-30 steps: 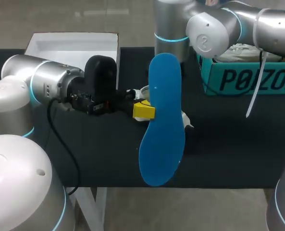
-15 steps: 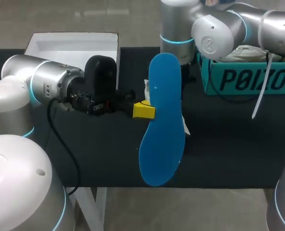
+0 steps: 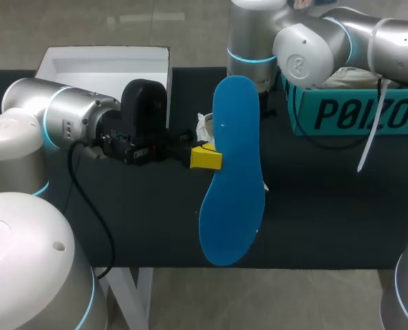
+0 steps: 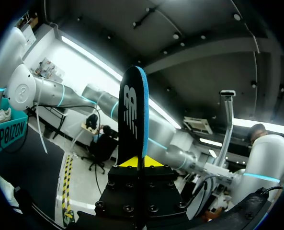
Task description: Take the shoe out of the shoebox, open the shoe tongue, remove and reinsert the insole, then place the shoe into the shoebox
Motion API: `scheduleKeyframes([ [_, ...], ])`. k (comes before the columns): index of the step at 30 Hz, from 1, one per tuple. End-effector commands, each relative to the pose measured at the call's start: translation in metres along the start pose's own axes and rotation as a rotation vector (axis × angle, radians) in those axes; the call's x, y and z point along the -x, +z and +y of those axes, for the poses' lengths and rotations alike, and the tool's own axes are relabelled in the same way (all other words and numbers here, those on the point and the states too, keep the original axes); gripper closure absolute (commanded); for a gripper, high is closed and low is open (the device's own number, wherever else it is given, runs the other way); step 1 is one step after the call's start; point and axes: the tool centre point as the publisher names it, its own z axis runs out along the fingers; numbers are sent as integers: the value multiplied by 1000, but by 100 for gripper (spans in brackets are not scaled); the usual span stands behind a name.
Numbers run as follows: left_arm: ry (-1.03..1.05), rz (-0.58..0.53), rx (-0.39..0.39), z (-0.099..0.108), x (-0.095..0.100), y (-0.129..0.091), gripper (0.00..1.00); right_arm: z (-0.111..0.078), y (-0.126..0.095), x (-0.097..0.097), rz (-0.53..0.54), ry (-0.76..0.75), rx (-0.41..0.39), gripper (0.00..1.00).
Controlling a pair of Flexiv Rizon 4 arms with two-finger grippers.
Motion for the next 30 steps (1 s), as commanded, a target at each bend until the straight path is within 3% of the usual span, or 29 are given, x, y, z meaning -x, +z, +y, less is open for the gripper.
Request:
scheduleKeyframes([
  [1, 1, 1, -2, 1, 1, 0, 100, 2, -3, -2, -12, 20, -17, 100],
  [8, 1, 1, -2, 1, 1, 0, 100, -2, -3, -2, -35, 135, 10, 100],
  [30, 1, 1, -2, 1, 1, 0, 100, -10, 14, 7, -54, 254, 10, 100],
])
